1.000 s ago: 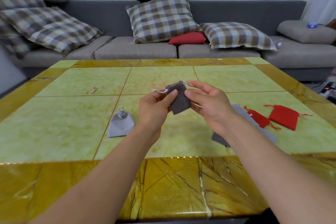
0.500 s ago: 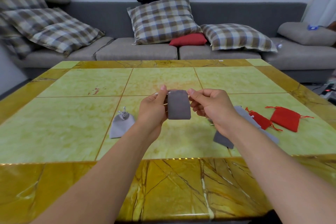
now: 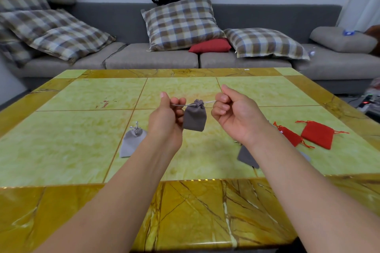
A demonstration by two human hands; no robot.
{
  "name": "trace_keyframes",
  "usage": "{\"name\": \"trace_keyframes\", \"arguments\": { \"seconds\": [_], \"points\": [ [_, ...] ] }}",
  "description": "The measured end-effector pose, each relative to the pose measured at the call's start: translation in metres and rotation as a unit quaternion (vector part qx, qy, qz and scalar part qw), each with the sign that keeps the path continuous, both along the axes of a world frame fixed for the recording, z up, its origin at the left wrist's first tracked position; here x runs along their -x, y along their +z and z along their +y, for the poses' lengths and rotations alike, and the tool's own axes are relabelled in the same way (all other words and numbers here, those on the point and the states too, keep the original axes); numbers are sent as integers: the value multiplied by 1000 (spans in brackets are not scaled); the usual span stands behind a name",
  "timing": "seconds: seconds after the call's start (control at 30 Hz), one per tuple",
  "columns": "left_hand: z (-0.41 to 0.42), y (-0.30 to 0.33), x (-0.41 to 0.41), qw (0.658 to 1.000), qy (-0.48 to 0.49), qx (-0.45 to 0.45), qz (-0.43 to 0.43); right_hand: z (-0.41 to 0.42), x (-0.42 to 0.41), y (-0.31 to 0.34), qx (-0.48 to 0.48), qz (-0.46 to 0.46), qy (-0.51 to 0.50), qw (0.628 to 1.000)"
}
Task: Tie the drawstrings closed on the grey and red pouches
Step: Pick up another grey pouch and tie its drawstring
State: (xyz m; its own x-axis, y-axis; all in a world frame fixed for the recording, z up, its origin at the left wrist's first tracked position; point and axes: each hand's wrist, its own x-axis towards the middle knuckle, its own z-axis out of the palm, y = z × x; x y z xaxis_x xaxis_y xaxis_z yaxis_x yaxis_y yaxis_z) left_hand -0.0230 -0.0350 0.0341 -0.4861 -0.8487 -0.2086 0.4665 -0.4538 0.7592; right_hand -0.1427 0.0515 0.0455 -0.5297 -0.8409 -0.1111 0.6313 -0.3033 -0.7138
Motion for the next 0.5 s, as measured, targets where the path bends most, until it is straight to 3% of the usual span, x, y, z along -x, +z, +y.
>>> {"name": "trace_keyframes", "arguments": {
  "seconds": [0.27, 0.4, 0.5],
  "points": [
    [2, 5, 0, 993, 0, 105, -50, 4, 0, 6, -3, 29, -31, 999],
    [13, -6, -9, 971, -42, 211, -105, 11, 4, -6, -56, 79, -45, 994],
    [15, -7, -10, 970, -80, 208, -99, 16, 9, -8, -72, 76, -1, 995]
  ]
}}
